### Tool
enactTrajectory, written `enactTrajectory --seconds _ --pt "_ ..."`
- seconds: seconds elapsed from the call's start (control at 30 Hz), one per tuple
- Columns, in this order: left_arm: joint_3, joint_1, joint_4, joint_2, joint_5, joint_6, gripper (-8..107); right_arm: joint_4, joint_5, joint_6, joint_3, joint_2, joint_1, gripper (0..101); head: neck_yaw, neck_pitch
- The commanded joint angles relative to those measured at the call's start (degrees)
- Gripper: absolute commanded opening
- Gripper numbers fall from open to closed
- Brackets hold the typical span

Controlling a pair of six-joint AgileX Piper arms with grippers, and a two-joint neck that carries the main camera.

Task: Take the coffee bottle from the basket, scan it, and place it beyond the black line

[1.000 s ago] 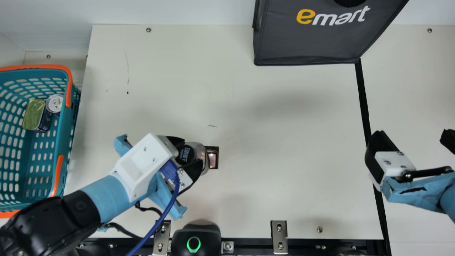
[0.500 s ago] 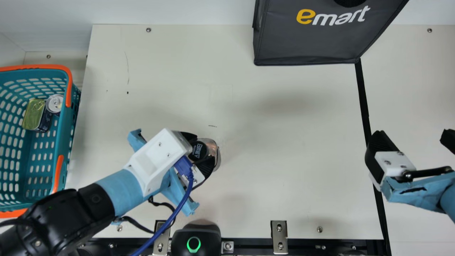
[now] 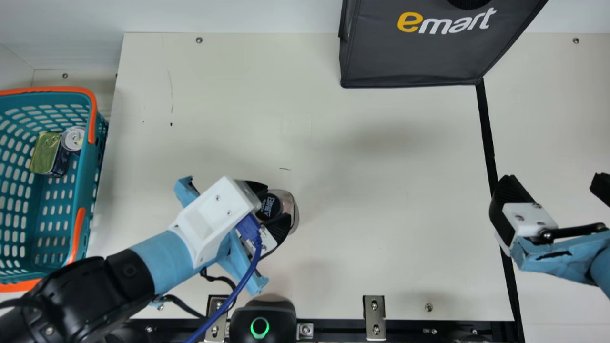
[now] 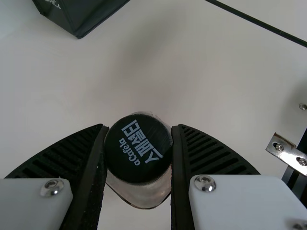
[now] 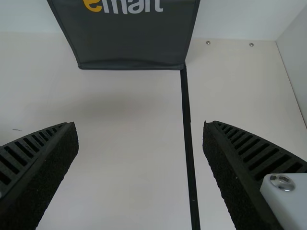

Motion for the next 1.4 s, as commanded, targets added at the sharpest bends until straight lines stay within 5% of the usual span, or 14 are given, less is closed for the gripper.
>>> enactTrajectory --seconds 0.0,0.53,1.37 --pt "-0.1 -0.2 0.0 -0.2 0.3 -0.1 10 0.0 0.0 0.0 0.0 0.0 0.0 91 0.1 -1.6" --pt "-0.6 0.1 -0.6 -1.9 2.3 0.8 10 0.0 0.0 0.0 0.0 0.0 0.0 91 0.1 -1.6" --pt "6.3 2.3 -1.1 1.3 -5.4 2.7 10 0.0 0.0 0.0 0.0 0.0 0.0 91 0.1 -1.6"
